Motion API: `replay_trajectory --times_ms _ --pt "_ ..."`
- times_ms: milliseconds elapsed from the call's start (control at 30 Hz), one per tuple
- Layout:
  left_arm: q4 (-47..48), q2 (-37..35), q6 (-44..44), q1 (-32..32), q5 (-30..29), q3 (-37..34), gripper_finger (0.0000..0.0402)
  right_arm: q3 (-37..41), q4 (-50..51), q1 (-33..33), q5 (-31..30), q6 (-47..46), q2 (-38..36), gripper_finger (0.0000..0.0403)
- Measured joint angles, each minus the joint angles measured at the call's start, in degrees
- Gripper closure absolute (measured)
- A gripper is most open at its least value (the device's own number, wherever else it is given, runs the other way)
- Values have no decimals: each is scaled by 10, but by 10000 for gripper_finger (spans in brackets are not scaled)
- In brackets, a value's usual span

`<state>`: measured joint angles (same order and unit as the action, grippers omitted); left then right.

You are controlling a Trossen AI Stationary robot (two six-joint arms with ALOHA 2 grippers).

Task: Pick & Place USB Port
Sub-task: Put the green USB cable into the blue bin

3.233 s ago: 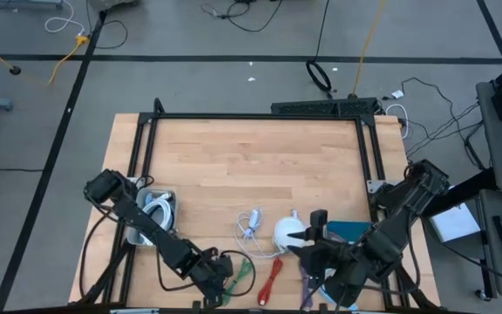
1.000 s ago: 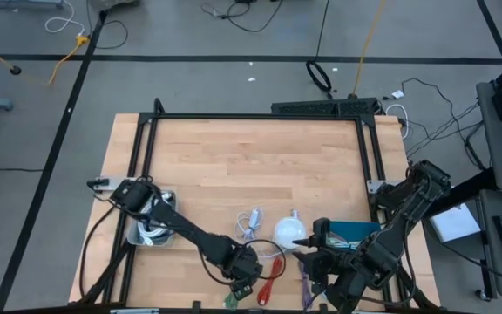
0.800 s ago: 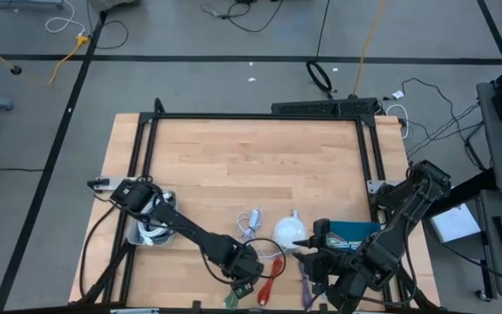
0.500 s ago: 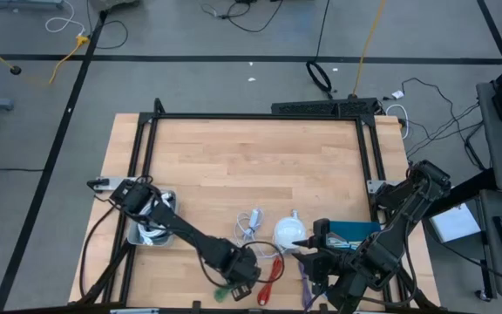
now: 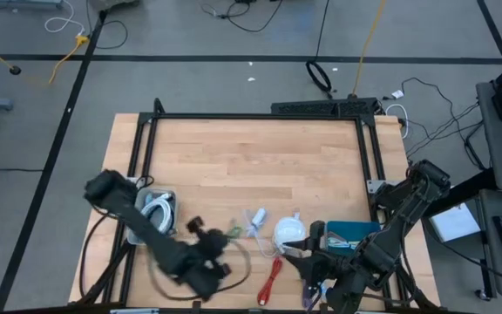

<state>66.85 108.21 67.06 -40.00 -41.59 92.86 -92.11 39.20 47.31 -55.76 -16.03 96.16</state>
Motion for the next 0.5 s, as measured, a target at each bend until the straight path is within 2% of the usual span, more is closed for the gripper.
replay_trajectory --times_ms 133,267,400,500 --pt "-5 -65 6 -54 -140 0 401 45 -179 -12 3 111 0 273" --pt "-4 -100 -24 -103 -286 1 401 115 -447 -28 7 261 0 273" --pt "-6 -116 -69 -116 -381 0 401 190 -706 -62 67 387 1 273" --pt "-12 -117 -116 -108 -438 1 401 208 -828 -93 95 433 1 273"
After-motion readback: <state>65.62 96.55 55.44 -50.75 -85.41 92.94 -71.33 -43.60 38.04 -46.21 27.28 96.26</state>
